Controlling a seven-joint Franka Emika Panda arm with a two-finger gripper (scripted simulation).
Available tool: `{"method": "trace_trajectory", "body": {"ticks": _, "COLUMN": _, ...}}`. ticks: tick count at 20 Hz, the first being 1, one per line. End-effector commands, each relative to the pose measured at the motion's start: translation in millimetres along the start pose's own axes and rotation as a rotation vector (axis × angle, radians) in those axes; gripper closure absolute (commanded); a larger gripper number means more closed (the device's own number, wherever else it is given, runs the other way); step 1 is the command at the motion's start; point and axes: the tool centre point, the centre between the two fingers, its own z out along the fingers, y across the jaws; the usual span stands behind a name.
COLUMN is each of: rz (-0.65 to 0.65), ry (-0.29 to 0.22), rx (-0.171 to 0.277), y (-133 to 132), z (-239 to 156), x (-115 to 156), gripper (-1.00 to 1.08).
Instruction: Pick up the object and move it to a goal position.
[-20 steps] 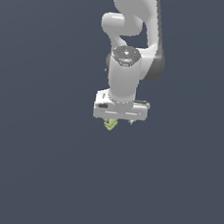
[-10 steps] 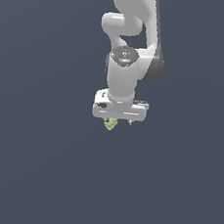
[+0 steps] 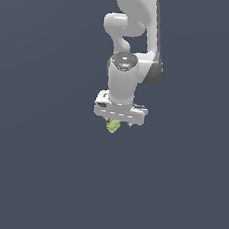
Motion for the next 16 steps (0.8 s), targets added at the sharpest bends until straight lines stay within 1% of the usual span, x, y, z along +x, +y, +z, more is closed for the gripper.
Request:
{"method": "trace_trajectory", "body": {"ticks": 1, "rz": 0.062, "ry": 0.0, "rx": -0.005, "y": 5, "z": 7, "x": -7, "gripper": -0.92}}
{"method": "trace_trajectory", "body": {"ticks": 9, "rz": 0.277, "ry": 0.003, "rx": -0.023, "y": 23, "z": 31, "x": -34, "gripper": -0.92}}
{"method": "trace_trajectory", "body": {"ticks": 16, "rz": 0.397, "ry": 0.006, "rx": -0.033, "y": 33, "z": 42, "x": -50, "gripper": -0.92}}
